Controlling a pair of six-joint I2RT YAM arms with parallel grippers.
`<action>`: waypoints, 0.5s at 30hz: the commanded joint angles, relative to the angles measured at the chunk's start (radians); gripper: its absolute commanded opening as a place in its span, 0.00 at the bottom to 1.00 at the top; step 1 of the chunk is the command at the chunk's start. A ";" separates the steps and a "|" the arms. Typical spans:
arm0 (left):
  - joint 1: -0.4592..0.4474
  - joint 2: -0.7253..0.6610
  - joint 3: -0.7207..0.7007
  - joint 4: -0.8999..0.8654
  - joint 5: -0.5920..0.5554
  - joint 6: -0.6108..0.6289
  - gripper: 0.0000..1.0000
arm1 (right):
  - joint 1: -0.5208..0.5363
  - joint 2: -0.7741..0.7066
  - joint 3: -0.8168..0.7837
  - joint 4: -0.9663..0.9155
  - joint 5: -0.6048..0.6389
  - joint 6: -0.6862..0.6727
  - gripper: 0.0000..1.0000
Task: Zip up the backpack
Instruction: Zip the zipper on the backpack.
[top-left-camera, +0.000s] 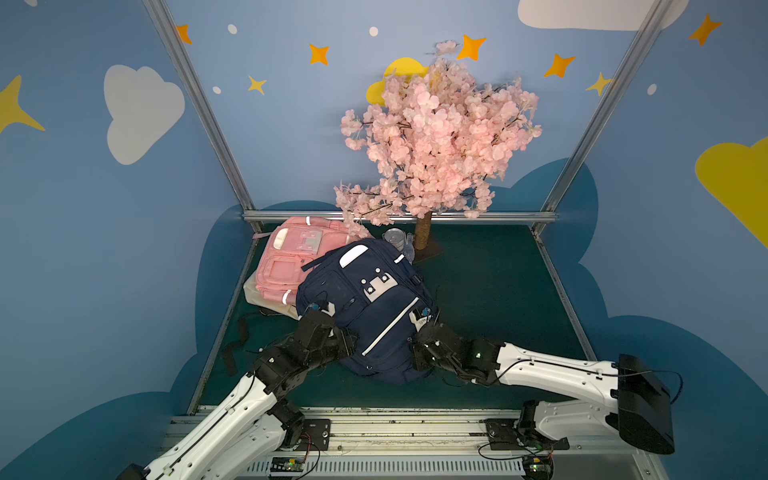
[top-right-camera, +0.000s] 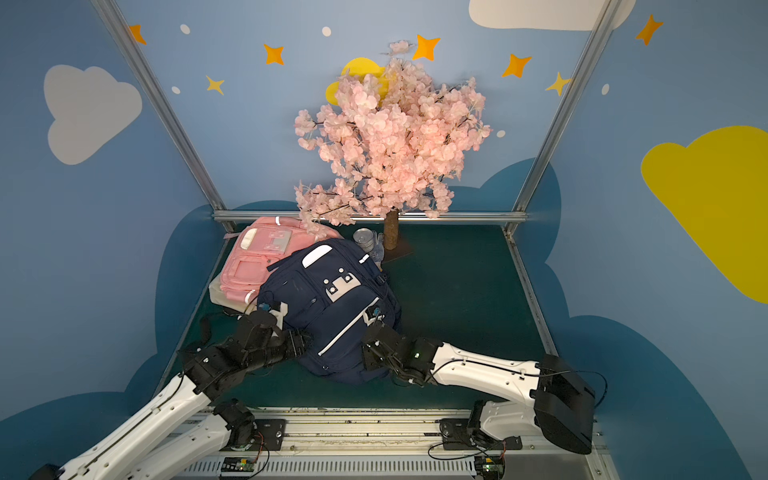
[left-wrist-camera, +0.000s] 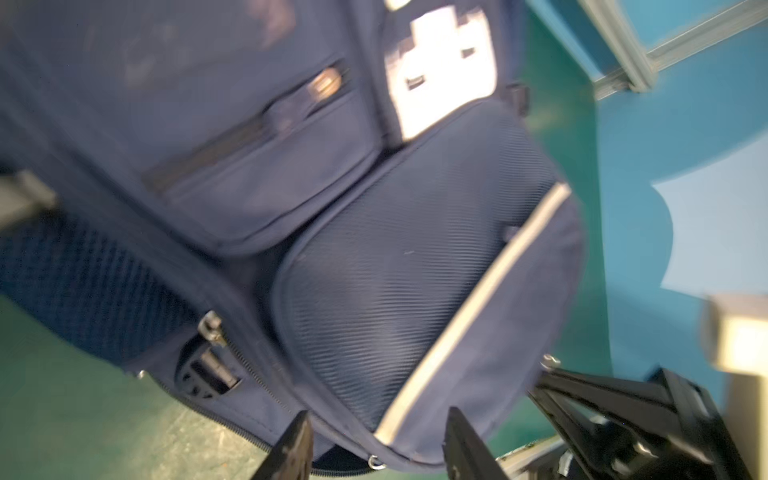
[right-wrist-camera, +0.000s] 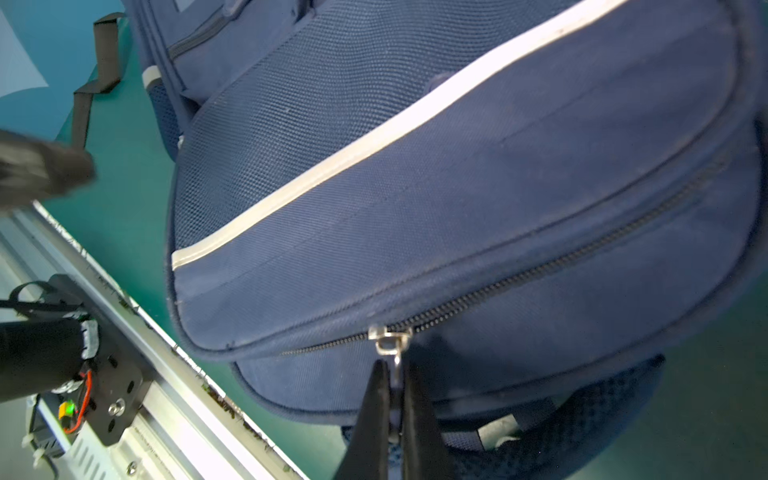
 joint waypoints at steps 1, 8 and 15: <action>-0.046 -0.025 0.052 -0.023 0.026 0.190 0.58 | 0.011 -0.035 0.052 0.030 -0.021 -0.048 0.00; -0.261 0.074 0.037 0.213 -0.018 0.322 0.62 | 0.022 -0.040 0.079 0.081 -0.057 -0.095 0.00; -0.319 0.276 0.007 0.400 -0.026 0.434 0.64 | 0.036 -0.066 0.081 0.086 -0.065 -0.112 0.00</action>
